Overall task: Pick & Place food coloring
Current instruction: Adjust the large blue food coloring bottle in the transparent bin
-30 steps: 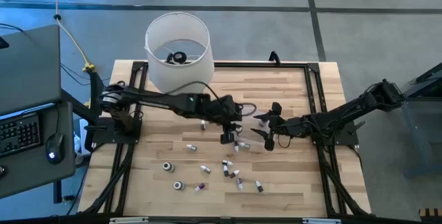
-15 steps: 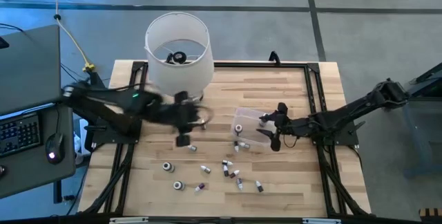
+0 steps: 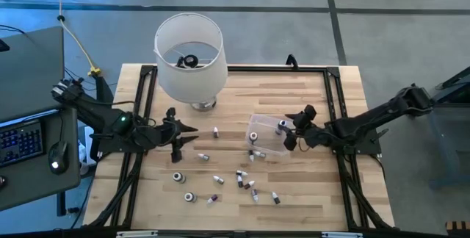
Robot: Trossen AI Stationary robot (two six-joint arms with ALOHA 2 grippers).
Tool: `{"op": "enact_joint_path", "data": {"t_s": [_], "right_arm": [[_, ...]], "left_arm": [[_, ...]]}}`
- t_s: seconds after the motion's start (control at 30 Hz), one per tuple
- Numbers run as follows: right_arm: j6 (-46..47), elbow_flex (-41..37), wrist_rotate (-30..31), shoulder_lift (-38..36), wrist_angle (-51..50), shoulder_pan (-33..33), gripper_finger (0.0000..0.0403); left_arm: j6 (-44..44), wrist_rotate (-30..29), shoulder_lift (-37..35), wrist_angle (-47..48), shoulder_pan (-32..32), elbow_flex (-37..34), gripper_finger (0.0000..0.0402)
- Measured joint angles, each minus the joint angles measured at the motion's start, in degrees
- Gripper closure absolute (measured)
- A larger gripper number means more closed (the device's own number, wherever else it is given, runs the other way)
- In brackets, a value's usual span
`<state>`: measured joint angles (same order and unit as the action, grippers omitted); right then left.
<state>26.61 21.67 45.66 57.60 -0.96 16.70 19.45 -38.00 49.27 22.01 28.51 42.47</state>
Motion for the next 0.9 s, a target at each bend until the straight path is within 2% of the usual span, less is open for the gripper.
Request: {"op": "enact_joint_path", "data": {"t_s": [0.23,0.73,0.9], "right_arm": [[0.4,0.0,-4.8,4.7,0.4,-3.7,0.0219],[0.2,0.0,-5.5,6.3,3.8,-4.9,0.0359],[-2.3,0.0,-7.3,6.4,7.4,-4.8,0.0369]], "left_arm": [[0.3,0.2,-1.5,0.2,0.0,-2.3,0.0296],[0.3,-0.3,-1.5,0.5,0.0,-2.2,0.0296],[-0.1,-0.5,-1.5,0.5,0.0,-2.2,0.0296]]}}
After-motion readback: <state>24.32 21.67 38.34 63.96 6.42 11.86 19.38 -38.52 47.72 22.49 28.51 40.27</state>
